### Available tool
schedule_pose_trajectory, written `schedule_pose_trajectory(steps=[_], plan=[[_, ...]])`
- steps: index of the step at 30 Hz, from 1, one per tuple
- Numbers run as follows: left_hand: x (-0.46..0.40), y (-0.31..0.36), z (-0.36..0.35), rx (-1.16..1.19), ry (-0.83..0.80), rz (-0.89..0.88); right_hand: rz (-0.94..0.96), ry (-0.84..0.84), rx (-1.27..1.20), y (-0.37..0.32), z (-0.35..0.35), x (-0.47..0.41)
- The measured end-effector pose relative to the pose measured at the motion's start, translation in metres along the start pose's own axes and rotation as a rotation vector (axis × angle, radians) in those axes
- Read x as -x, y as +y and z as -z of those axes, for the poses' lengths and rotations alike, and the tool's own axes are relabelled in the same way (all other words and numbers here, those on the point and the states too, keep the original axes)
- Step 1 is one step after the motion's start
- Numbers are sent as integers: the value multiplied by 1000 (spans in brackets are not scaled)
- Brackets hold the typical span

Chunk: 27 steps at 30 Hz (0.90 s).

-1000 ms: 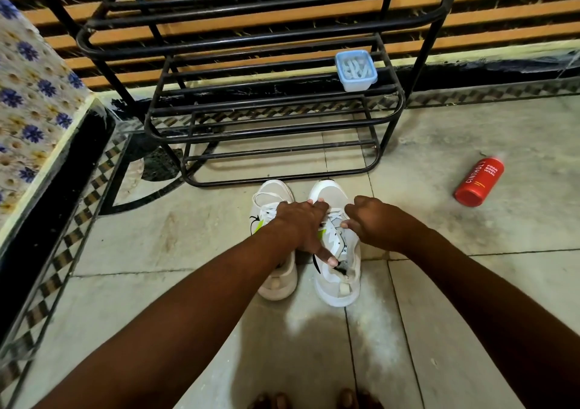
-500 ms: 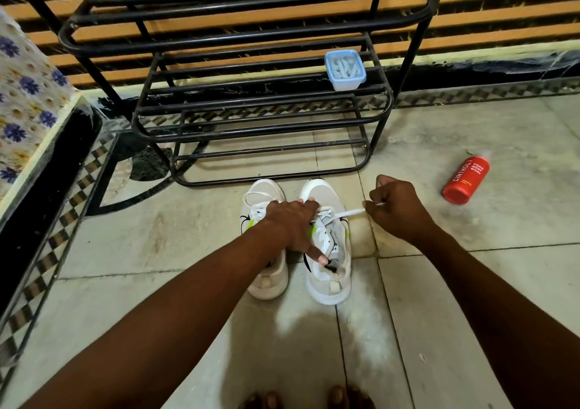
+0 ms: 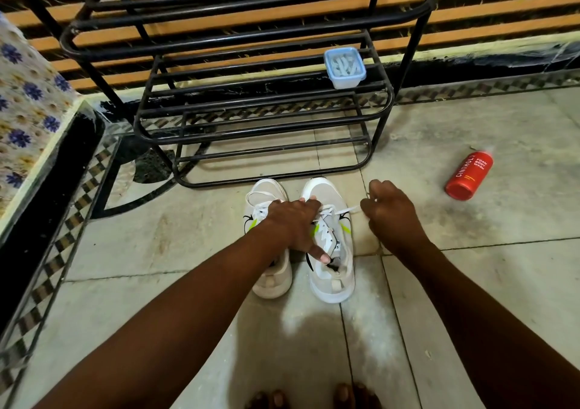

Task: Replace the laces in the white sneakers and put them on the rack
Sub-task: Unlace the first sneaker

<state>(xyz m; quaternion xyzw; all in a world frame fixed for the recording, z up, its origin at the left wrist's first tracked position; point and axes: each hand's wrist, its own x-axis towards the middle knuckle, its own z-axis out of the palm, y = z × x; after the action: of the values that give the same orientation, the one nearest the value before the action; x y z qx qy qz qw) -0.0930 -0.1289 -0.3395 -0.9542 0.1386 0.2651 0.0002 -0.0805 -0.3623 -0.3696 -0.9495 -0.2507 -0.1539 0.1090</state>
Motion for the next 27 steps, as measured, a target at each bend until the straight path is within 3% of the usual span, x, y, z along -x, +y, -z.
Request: schedule_pose_trajectory(steps=[2, 6, 10, 13, 16, 18, 22, 27], plan=[[1, 0, 0, 0, 8, 4, -91, -55, 2, 16, 3, 2], [1, 0, 0, -14, 7, -5, -46, -271, -49, 33, -2, 17], [4, -3, 0, 24, 37, -41, -84, -205, -286, 32, -15, 34], [5, -3, 5, 210, 61, -62, -143, -183, -359, 23, -19, 44], [4, 4, 9, 337, 266, -68, -167, -120, -274, 5, -22, 47], [3, 7, 9, 308, 361, -58, -161, -59, -280, -10, -19, 46], [-2, 12, 3, 291, 356, -37, -113, 2, -448, -34, -9, 40], [-12, 17, 0, 149, 375, -36, -130, -120, -216, -46, -20, 40]])
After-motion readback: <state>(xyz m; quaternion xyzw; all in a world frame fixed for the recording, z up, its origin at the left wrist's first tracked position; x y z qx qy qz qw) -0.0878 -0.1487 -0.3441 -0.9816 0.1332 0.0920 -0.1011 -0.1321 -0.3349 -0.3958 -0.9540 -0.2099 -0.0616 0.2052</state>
